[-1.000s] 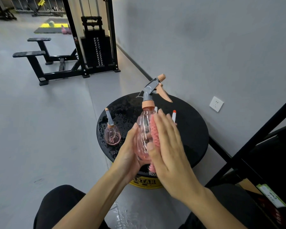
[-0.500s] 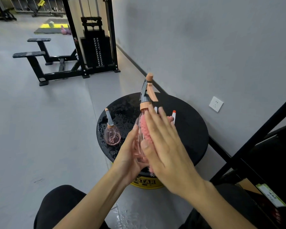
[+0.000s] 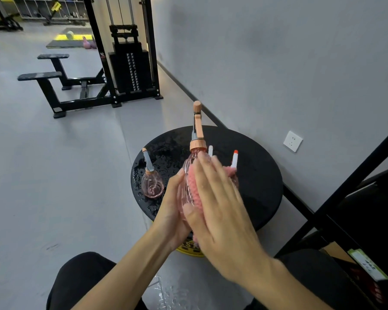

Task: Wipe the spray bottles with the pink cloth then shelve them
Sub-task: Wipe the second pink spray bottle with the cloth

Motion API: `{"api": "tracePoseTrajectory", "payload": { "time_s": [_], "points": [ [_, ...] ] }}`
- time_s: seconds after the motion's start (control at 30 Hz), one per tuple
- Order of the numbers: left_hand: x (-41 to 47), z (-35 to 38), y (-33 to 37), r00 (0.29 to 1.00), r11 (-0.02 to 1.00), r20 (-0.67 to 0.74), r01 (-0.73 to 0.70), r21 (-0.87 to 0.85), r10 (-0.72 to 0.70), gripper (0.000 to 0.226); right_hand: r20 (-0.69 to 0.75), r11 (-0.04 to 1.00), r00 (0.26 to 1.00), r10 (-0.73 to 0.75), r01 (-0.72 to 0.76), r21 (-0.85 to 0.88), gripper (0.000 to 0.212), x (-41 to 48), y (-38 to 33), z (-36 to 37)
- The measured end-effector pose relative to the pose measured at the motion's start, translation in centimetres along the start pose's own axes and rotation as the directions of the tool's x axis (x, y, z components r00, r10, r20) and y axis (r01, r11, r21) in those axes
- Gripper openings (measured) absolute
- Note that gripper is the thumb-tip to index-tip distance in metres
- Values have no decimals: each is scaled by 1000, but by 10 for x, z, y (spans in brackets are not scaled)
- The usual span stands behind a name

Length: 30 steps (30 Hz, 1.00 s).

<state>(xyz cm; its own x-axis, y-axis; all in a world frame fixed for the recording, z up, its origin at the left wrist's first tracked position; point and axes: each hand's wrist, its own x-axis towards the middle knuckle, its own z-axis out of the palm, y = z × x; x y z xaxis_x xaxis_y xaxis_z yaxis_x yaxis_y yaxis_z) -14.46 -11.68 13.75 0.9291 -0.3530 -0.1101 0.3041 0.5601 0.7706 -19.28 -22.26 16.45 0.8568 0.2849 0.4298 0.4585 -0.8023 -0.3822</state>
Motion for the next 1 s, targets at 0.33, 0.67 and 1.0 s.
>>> {"api": "tracePoseTrajectory", "payload": {
  "time_s": [0.33, 0.67, 1.0],
  "points": [
    [0, -4, -3, 998, 995, -46, 41, 87, -37, 46, 1, 993, 998, 62, -61, 101, 63, 34, 17, -10],
    [0, 1, -10, 997, 997, -67, 33, 72, -28, 49, -19, 1000, 1000, -13, 13, 6, 58, 19, 15, -1],
    [2, -1, -3, 999, 999, -44, 27, -41, -29, 58, 27, 999, 999, -34, 34, -5, 60, -7, 6, 2]
  ]
}}
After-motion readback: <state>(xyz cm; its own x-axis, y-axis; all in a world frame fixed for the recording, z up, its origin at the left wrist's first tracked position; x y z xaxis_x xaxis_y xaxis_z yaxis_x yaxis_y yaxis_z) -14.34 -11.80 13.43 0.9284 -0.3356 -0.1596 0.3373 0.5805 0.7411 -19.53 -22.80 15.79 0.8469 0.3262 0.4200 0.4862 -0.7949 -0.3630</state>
